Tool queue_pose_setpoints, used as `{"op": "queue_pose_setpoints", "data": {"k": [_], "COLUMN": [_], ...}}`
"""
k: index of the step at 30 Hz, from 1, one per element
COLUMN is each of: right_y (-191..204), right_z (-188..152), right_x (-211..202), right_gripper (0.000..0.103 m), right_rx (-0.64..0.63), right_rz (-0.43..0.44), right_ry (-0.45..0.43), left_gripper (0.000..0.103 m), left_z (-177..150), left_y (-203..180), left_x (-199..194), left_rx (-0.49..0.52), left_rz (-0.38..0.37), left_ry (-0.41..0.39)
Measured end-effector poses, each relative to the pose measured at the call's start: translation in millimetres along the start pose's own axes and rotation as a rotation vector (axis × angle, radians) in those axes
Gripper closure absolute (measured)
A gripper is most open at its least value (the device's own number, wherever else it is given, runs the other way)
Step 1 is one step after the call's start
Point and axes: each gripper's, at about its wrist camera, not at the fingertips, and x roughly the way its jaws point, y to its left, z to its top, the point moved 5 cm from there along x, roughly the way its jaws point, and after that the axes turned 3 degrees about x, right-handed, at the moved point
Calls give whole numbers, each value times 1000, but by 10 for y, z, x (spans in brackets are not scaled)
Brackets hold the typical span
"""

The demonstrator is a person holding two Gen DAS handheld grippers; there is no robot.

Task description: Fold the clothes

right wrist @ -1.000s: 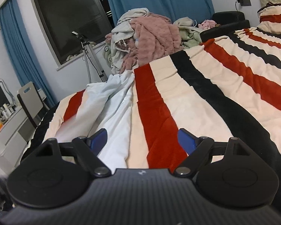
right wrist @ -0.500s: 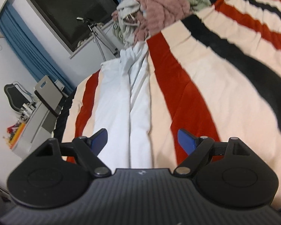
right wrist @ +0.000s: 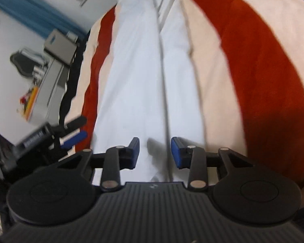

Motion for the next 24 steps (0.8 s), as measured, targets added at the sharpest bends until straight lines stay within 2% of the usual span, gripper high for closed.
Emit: {"op": "queue_pose_setpoints", "data": {"k": [1, 2, 4, 10, 13, 19, 21, 22, 23, 24], "right_y": [21, 29, 42, 159, 59, -149, -235, -266, -295, -323], "right_z": [-25, -55, -82, -70, -53, 43, 63, 68, 63, 59], "right_x": [42, 78, 81, -416, -575, -653, -621, -579, -541, -502], "right_gripper": [76, 90, 95, 99, 99, 95, 87, 68, 43, 35], "right_rx": [-4, -2, -2, -59, -47, 35, 86, 112, 128, 145], "right_rz": [-4, -11, -17, -61, -120, -180, -195, -197, -197, -196], "right_ry": [21, 38, 54, -55, -57, -48, -38, -28, -25, -21], "left_gripper": [37, 37, 37, 34, 32, 32, 31, 30, 30, 30], "left_z": [-9, -18, -34, -77, -109, -254, -287, -305, -332, -368], "left_y": [-6, -11, -17, 36, 55, 77, 53, 35, 8, -21], "left_x": [10, 21, 43, 58, 85, 264, 299, 318, 341, 365], "left_rx": [-3, -7, -17, -88, -119, -157, -152, -148, -142, -136], "left_rz": [-2, -4, -10, -68, -92, -89, -101, -109, -119, -127], "left_ry": [1, 3, 8, 20, 38, 148, 170, 182, 198, 217]}}
